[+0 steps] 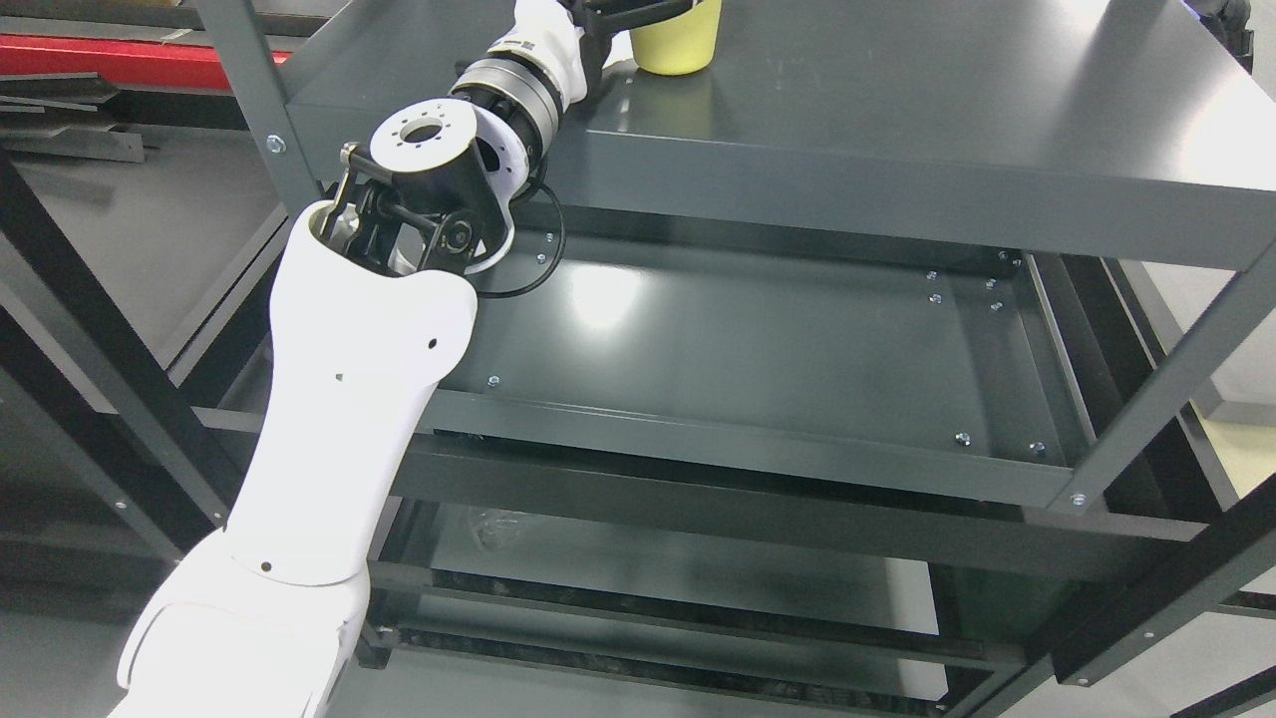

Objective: Place yellow IKEA cup on middle right shelf
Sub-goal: 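Release the yellow cup on the shelf and pull the left hand back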

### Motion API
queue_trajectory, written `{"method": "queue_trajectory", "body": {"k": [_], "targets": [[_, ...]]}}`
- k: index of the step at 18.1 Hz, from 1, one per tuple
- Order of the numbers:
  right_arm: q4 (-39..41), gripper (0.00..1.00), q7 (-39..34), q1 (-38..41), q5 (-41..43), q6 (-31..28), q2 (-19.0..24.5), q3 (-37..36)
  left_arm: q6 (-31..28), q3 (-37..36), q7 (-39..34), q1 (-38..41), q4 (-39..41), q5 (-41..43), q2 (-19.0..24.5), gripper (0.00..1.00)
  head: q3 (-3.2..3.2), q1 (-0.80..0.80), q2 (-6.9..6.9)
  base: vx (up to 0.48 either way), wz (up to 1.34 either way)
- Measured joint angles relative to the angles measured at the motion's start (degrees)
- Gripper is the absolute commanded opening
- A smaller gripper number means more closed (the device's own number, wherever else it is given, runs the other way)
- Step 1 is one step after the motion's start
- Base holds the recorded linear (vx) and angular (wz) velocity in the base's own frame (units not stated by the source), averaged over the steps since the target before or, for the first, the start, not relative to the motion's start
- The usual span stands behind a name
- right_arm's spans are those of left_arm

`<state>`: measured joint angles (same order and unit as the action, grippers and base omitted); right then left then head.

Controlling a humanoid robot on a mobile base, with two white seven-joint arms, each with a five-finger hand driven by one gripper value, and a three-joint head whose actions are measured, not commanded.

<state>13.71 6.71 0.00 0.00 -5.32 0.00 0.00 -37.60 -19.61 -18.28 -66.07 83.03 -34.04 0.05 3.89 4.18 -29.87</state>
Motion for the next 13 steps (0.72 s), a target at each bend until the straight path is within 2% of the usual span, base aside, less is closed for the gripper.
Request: {"method": "queue_trajectory", "body": {"k": [13], "targets": [[0.0, 0.99, 0.0, 0.0, 0.0, 0.0, 0.0, 0.0, 0.9, -0.5, 1.2, -0.1, 3.8, 0.8, -0.1, 0.99, 0.00, 0.00, 0.00, 0.001, 0.00]]}}
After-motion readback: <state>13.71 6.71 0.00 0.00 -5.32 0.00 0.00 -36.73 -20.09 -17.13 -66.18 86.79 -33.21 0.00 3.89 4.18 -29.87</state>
